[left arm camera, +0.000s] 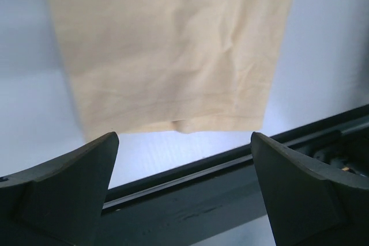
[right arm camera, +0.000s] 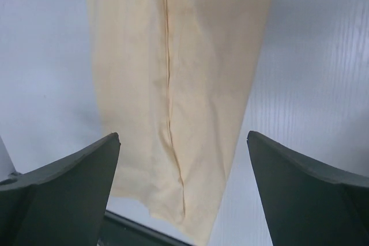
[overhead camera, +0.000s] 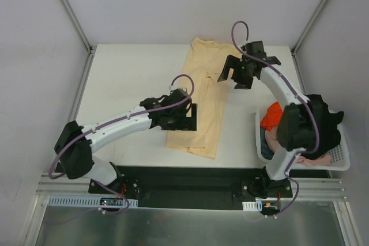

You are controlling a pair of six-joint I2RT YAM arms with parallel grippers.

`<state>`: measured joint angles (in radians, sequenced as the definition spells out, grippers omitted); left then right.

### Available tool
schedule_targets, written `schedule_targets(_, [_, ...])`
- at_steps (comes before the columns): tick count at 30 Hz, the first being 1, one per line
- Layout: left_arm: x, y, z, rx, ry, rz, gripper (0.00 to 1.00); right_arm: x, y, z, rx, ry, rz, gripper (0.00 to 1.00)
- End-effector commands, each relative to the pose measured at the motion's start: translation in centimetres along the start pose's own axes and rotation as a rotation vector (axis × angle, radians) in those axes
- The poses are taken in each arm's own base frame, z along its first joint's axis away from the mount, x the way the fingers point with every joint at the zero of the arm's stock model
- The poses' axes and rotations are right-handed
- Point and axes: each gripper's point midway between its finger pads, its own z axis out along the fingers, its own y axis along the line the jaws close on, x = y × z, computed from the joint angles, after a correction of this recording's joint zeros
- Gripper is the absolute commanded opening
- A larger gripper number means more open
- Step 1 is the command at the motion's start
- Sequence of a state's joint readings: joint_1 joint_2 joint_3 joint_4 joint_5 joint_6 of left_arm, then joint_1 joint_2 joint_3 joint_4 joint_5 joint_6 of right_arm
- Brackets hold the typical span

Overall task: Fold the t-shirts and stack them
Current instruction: Rotate the tshirt 90 degrees

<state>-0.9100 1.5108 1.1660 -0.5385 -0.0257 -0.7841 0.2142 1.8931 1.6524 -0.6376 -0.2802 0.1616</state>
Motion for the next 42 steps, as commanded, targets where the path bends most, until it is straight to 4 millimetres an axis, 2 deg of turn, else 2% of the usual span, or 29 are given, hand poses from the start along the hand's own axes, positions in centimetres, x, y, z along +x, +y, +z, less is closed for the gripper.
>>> schedule_targets(1, [0.7,6.2,-2.7,-0.187,-0.087,0.097,0.99,3.8,0.8,-6.1,-0.028,-0.139,0.072,0.97])
schedule_targets(2, [1.2,6.7,-2.8,-0.187,-0.080,0.109,0.99,7.5,-1.3,-4.6,0.018,-0.086,0.113,0.97])
schedule_targets(3, [1.1,6.5,-3.2,-0.171,-0.089,0.112,0.99,8.7,-0.2,-6.3,-0.021,-0.126,0.104,0.97])
schedule_targets(4, [1.2,6.3,-3.3,-0.162,-0.090,0.115,0.98,10.8,-0.4,-5.9,-0.028,-0.104,0.137,0.97])
schedule_targets(5, [1.1,6.0,-3.3,-0.154,-0.092,0.118,0.95,13.8,-0.8,-4.8,-0.057,-0.057,0.144,0.97])
schedule_targets(6, [1.2,5.8,-3.0,-0.153,-0.081,0.129,0.94,16.1,0.1,-4.5,-0.098,-0.019,0.124,0.97])
schedule_targets(8, [1.3,5.1,-2.0,-0.153,-0.054,0.151,0.91,18.6,1.9,-5.0,-0.198,0.021,0.126,0.97])
schedule_targets(9, [1.6,4.6,-1.6,-0.148,-0.037,0.171,0.89,20.9,1.5,-4.5,-0.186,0.069,0.121,0.97])
schedule_targets(12, [2.1,3.9,-0.1,-0.173,-0.001,0.249,0.87,23.5,0.6,-4.4,-0.143,0.100,0.123,0.97])
schedule_targets(15, [2.1,3.2,1.1,-0.174,0.029,0.275,0.85,24.9,-0.4,-4.5,-0.125,0.104,0.148,0.99])
schedule_targets(18, [2.3,1.3,2.1,-0.142,0.059,0.297,0.82,25.7,-0.3,-4.8,-0.148,0.113,0.158,0.94])
schedule_targets(19, [2.1,0.3,2.2,-0.124,0.058,0.312,0.81,26.3,-0.7,-4.8,-0.142,0.127,0.166,0.89])
schedule_targets(21, [2.8,-0.1,3.3,-0.126,0.091,0.331,0.80,27.1,-0.9,-4.7,-0.144,0.148,0.180,0.84])
schedule_targets(22, [2.7,-0.9,3.5,-0.112,0.096,0.337,0.79,27.9,-1.4,-4.4,-0.135,0.168,0.186,0.78])
schedule_targets(25, [3.3,-1.7,4.5,-0.101,0.128,0.364,0.78,29.1,-1.1,-4.1,-0.163,0.216,0.200,0.71])
schedule_targets(30, [3.9,-1.6,4.7,-0.099,0.148,0.374,0.79,31.8,-2.2,-3.5,-0.145,0.314,0.205,0.65])
schedule_targets(33, [4.0,-2.6,4.9,-0.074,0.159,0.365,0.78,32.8,-2.1,-3.2,-0.167,0.354,0.222,0.56])
schedule_targets(36, [4.3,-3.4,5.5,-0.066,0.175,0.357,0.75,33.3,-1.8,-3.1,-0.183,0.368,0.221,0.50])
schedule_targets(42, [5.0,-3.4,6.9,-0.092,0.201,0.358,0.73,33.9,-1.8,-2.8,-0.183,0.386,0.220,0.45])
